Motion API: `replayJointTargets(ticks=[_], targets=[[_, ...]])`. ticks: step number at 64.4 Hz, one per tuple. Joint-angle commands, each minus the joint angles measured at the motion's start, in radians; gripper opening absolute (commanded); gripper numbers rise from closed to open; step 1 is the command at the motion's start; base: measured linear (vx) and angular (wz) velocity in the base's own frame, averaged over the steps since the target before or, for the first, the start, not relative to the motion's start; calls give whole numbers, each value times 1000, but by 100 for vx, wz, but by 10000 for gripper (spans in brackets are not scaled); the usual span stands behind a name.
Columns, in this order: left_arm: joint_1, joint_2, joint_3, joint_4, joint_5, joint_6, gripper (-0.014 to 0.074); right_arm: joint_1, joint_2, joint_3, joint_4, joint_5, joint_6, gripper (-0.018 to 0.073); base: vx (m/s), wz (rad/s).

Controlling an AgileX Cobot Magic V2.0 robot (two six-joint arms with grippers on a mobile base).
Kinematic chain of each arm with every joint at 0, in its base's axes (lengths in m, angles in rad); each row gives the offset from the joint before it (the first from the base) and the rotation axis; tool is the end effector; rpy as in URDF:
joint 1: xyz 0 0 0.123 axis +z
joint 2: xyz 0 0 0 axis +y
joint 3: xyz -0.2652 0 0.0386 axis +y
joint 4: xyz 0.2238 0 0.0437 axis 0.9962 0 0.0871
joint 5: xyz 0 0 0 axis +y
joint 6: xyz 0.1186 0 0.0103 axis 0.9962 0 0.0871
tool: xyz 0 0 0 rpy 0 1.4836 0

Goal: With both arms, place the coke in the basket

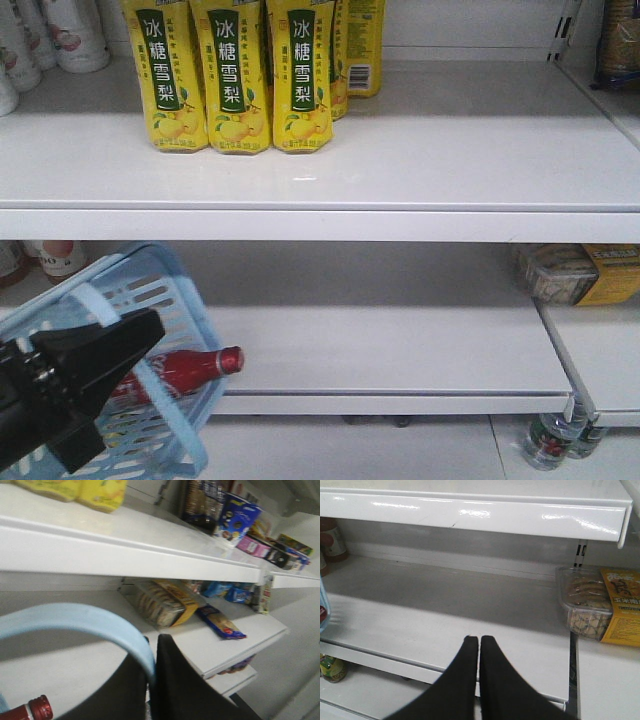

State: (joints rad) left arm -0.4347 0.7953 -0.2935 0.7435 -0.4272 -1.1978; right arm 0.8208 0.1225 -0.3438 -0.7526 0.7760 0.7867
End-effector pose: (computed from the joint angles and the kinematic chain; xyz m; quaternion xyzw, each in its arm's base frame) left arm 0.1428 -0.1031 0.2596 0.0712 0.7339 -0.3943 0.5484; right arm 0.0756 -0.0025 0.2532 -0.1020 0.7904 0.1034 0.5951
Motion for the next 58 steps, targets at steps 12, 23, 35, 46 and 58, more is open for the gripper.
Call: replayJointTargets(ticks=[12,23,35,46,58], targets=[[-3,-220,175,-208,-12,219,-6,-2,14,-26,-52,-56,-3,-5,0,0],[-3,-304,303,-211,54,289,-6,-2,14,-26,-52,-56,-3,-5,0,0],[-1,-362,303,-229,233,284,-6,-2,14,-26,-52,-56,-3,-5,0,0],[0,-482,303,-395,433,388,-6,-2,14,-26,-52,-56,-3,-5,0,0],[5,-668,303,-637,455,871,-6,-2,14,-26,-52,-56,-3,-5,0,0]])
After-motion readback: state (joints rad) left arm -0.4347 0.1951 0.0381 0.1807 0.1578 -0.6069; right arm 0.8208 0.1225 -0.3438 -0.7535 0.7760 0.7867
